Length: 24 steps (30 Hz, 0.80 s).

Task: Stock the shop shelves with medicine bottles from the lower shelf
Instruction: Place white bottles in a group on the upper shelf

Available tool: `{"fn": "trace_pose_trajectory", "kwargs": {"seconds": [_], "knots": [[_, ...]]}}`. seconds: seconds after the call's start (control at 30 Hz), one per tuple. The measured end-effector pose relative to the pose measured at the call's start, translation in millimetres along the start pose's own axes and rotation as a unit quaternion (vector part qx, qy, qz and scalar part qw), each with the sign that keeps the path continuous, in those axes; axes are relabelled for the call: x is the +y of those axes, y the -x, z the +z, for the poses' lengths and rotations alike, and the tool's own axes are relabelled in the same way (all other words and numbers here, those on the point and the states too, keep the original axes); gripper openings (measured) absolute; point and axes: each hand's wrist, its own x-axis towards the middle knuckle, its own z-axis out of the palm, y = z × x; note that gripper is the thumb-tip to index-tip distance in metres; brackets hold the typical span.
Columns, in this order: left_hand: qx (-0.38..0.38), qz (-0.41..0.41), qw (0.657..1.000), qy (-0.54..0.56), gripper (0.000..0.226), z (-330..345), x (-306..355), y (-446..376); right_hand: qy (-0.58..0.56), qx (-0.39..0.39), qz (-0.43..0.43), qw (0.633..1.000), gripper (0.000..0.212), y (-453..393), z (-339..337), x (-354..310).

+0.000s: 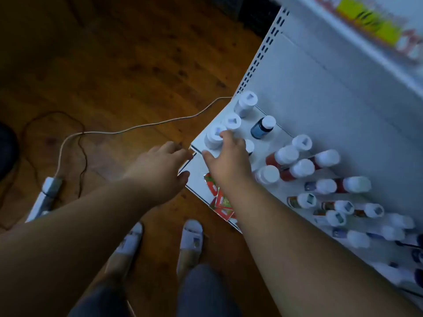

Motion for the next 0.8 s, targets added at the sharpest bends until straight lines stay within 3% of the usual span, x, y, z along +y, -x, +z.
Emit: {"fn": "trace_pose_trajectory", "kwargs": {"seconds": [0.27,0.43,0.6,0.7,0.8], "knots": [[0.025,0.004,0.996,0.09,0.038,41.0,-39.9,-63.5,-0.105,0.146,0.153,0.972,0.068,-53.7,76.9,-9.0],[0.024,-0.034,0.988,0.145,0.037,57.9,-54.8,-70.3,-0.194,0.22,0.203,0.934,0.055,-62.2,90.9,-6.7],[0.026,-0.065,0.977,0.203,0.037,49.7,-60.7,-59.3,-0.286,0.205,0.192,0.916,0.045,-30.7,73.2,-11.3],[0.036,-0.057,0.959,0.277,0.037,14.4,-48.2,-30.9,-0.371,0.155,0.178,0.898,0.036,12.6,31.6,-24.3],[0.003,-0.052,0.928,0.37,0.041,-38.9,-22.8,18.9,-0.504,0.079,0.191,0.839,0.028,66.8,-17.1,-45.0]]}}
